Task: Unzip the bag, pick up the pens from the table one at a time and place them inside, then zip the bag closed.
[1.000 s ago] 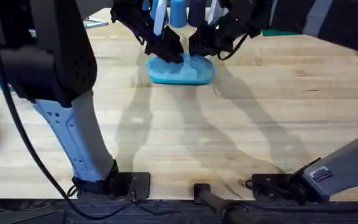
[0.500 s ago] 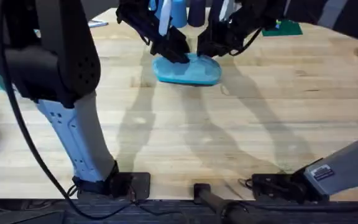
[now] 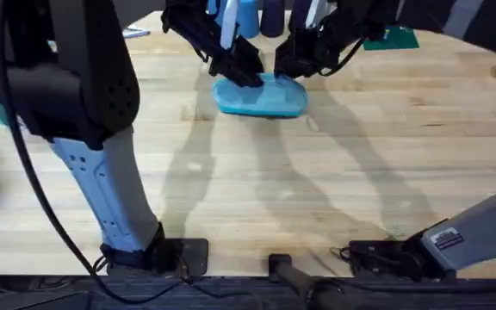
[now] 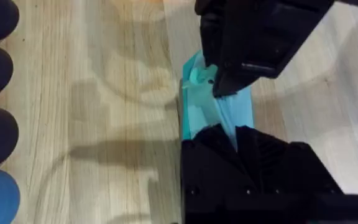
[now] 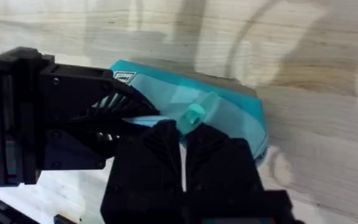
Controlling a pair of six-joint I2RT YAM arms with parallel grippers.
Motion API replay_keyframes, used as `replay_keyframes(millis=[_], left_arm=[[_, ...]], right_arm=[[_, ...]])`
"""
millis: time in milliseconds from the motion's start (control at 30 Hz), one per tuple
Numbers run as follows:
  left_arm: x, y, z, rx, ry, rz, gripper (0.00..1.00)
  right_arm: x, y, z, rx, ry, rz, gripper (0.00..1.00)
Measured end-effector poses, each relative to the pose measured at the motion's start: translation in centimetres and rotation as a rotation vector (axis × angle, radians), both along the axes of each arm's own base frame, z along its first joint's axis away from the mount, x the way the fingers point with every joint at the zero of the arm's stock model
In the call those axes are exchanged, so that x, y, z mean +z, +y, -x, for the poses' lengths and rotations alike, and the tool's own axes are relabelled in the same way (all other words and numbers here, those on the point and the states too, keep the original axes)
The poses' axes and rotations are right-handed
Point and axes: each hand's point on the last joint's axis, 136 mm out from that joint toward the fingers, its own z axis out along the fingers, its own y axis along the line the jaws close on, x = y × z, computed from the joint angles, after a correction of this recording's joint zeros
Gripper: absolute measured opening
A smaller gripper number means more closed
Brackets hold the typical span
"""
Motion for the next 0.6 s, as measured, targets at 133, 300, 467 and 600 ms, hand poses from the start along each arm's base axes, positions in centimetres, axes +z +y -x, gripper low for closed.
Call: replay_keyframes(millis=[133,300,467,600], left_arm=[[0.0,0.0,0.0,0.000,0.000,0.000,0.042],[0.1,-0.1,-0.1,0.000,-0.003,0.005,0.042],[0.1,-0.3,0.0,-0.004,-0.007,0.011,0.042],[0.2,-0.5,0.0,-0.007,-0.008,0.020,0.042]], right_arm=[[0.0,-0.1,0.0,-0.002,0.000,0.000,0.033],[0.0,-0.4,-0.2,-0.010,0.000,-0.001,0.033],[0.1,-0.8,-0.3,-0.018,0.007,-0.012,0.033],[0.4,-1.1,-0.4,-0.024,0.011,-0.025,0.033]])
